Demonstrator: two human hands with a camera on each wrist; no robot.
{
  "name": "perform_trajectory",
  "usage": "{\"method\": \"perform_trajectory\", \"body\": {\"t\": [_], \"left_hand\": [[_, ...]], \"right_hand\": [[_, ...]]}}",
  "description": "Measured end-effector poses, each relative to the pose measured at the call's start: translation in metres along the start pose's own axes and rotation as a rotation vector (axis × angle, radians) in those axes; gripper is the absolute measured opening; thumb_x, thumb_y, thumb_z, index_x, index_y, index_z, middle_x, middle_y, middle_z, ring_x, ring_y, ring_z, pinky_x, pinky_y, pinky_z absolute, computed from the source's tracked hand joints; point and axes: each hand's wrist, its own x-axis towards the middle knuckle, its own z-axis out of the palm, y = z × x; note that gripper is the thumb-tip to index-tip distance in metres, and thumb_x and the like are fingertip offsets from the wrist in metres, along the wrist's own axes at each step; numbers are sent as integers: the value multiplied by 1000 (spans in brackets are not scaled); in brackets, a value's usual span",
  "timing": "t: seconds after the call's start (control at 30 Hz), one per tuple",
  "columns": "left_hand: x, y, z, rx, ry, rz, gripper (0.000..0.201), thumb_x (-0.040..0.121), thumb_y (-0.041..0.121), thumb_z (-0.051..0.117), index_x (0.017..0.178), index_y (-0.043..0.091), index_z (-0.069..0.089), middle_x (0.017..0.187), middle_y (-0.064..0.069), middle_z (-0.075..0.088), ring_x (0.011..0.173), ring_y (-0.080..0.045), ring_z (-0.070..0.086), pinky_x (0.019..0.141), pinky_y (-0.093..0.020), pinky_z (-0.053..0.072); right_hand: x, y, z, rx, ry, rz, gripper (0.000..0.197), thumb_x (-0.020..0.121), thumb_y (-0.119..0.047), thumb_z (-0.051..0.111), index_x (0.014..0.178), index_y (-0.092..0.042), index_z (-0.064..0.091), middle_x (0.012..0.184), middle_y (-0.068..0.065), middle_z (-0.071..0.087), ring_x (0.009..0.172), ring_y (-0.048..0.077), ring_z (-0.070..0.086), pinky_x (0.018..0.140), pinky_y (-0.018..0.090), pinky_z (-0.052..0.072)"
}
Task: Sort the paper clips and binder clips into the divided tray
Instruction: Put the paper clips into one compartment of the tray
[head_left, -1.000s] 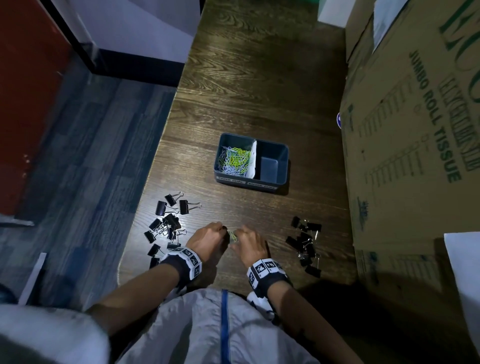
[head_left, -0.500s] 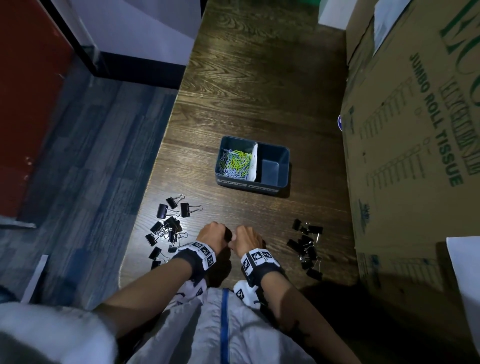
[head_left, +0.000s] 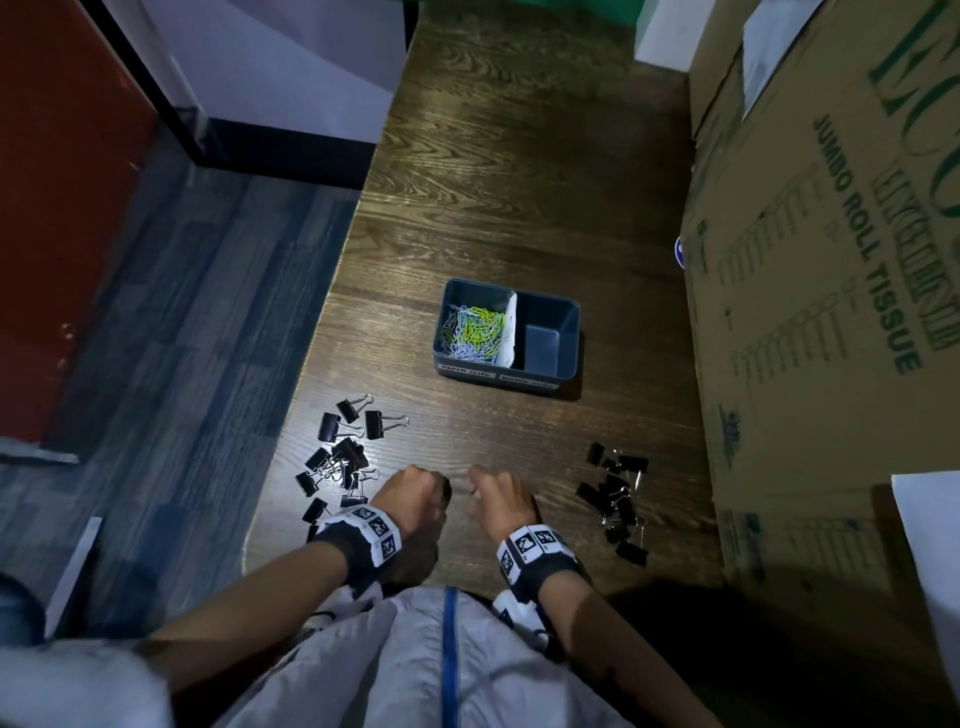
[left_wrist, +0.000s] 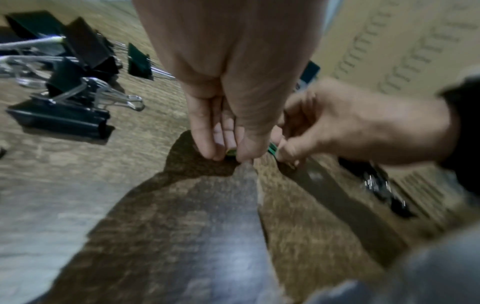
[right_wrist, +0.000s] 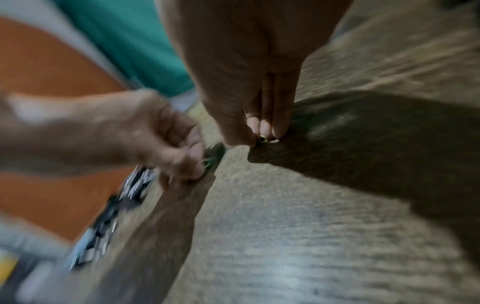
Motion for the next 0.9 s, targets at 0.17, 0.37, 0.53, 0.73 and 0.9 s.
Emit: {"method": "perform_trajectory", "body": {"t": [0.17, 0.37, 0.53, 0.73, 0.9], "left_hand": [[8, 0, -37, -125, 81, 75, 4, 73, 21, 63, 69, 20, 63, 66, 4, 63, 66, -18, 62, 61, -25, 47], [47, 30, -118, -176, 337, 243, 22, 80, 2, 70, 78, 20, 58, 74, 6, 61, 69, -6, 61, 61, -18, 51], [88, 51, -169, -246, 512, 199, 9, 85, 3, 67, 90, 11, 67, 83, -5, 69, 77, -20, 65, 72, -35, 57], [75, 33, -142, -3, 626, 169, 22, 89, 5, 58, 104, 20, 64, 89, -3, 70, 75, -23, 65, 64, -34, 53], [44, 8, -100, 41, 597, 175, 14, 87, 8, 62, 94, 21, 58, 88, 5, 61, 72, -15, 57, 55, -23, 38]], "right_hand": [[-5, 9, -6, 50, -12, 95, 19, 85, -17, 59, 104, -20, 63, 103, 10, 71, 96, 35, 67, 80, 38, 55], [-4, 6, -30, 214, 33, 95, 19, 83, -8, 59, 83, -24, 69, 90, -2, 71, 84, 22, 67, 75, 32, 55], [24, -13, -95, 332, 189, 32, 20, 75, -1, 69, 71, -20, 67, 74, -4, 67, 75, 18, 66, 74, 33, 57], [60, -37, -162, 403, 541, 3, 20, 91, -5, 58, 91, -18, 73, 90, 7, 72, 85, 24, 67, 76, 35, 57], [66, -39, -159, 410, 594, -33, 11, 95, -15, 66, 92, -13, 76, 90, 8, 74, 85, 23, 69, 76, 32, 55]]}}
